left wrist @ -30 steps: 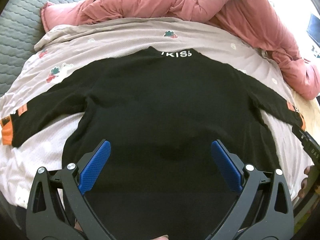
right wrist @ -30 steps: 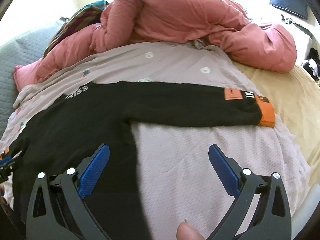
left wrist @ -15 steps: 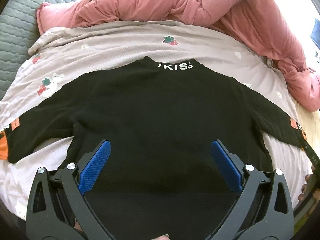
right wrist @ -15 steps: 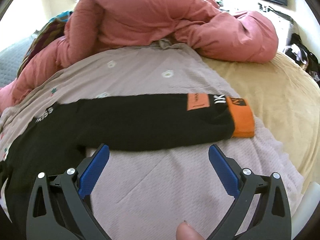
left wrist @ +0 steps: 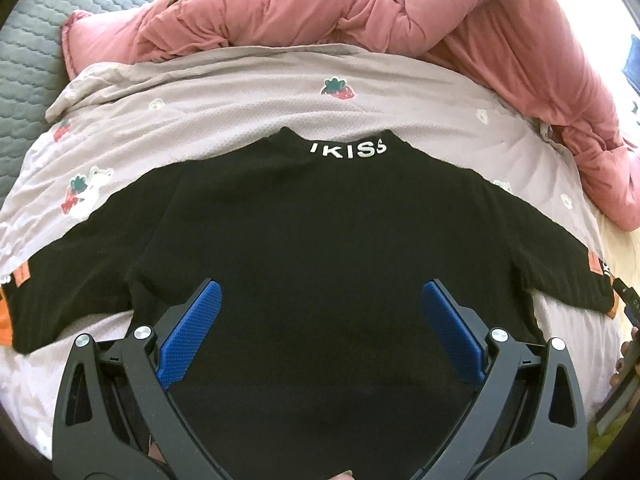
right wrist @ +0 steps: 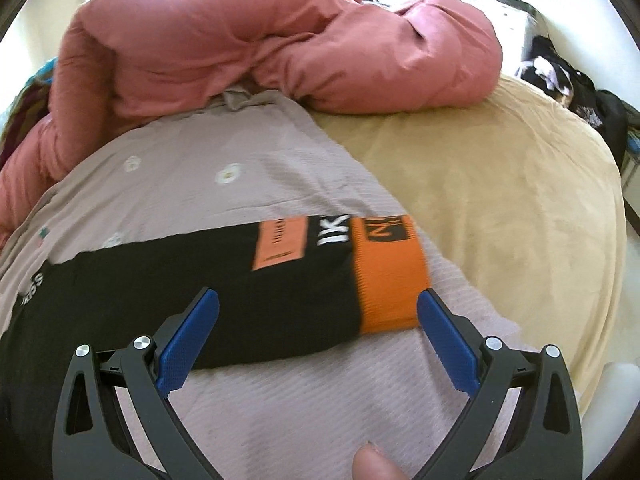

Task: Fold small clothes
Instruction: 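Grasp the orange cuff of a sleeve with the right gripper and lift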

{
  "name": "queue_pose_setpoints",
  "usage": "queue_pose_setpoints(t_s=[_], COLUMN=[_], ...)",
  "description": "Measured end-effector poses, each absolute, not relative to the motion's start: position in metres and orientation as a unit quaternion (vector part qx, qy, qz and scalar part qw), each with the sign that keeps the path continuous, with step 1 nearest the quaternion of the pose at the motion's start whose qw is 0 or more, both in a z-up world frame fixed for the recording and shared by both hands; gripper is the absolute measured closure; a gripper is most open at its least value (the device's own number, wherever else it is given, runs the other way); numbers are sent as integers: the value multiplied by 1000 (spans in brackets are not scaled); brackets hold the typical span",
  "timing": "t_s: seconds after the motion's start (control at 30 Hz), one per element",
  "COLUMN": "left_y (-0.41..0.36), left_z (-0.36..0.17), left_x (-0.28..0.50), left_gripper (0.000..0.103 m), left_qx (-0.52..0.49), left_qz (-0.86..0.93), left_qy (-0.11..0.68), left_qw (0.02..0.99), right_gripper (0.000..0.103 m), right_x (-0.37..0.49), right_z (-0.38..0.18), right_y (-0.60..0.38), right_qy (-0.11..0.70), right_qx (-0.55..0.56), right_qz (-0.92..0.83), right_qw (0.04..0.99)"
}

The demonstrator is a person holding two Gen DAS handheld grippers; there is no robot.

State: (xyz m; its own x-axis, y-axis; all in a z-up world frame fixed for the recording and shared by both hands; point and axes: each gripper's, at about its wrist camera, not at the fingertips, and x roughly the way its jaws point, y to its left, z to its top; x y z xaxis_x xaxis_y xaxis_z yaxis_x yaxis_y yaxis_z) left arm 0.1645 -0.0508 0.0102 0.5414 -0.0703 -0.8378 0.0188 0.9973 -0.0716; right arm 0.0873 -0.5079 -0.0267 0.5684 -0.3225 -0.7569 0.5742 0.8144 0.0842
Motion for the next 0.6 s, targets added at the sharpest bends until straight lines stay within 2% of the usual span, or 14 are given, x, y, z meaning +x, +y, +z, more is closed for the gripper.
queue_pose_setpoints(t_s=[0.43, 0.5, 0.53, 0.6], left_y=[-64, -64, -64, -62], left_z=[-13, -23, -29, -35], left_x=[219, 228, 232, 235], left_gripper=[9, 9, 9, 9], left_qx=[-25, -25, -26, -28], left_qz=[-46, -45, -40, -37], left_qy=[479, 482, 481, 480], left_qw=[876, 875, 875, 876], right_gripper=[6, 22, 34, 42], right_x=[105, 112, 115, 120], right_z=[-47, -53, -56, -63], right_y=[-554, -560, -563, -566], right_qy=[423, 432, 435, 445], right_qx=[172, 176, 180, 188], right_qz=[-269, -269, -271, -265], right_qw=[848, 843, 840, 835])
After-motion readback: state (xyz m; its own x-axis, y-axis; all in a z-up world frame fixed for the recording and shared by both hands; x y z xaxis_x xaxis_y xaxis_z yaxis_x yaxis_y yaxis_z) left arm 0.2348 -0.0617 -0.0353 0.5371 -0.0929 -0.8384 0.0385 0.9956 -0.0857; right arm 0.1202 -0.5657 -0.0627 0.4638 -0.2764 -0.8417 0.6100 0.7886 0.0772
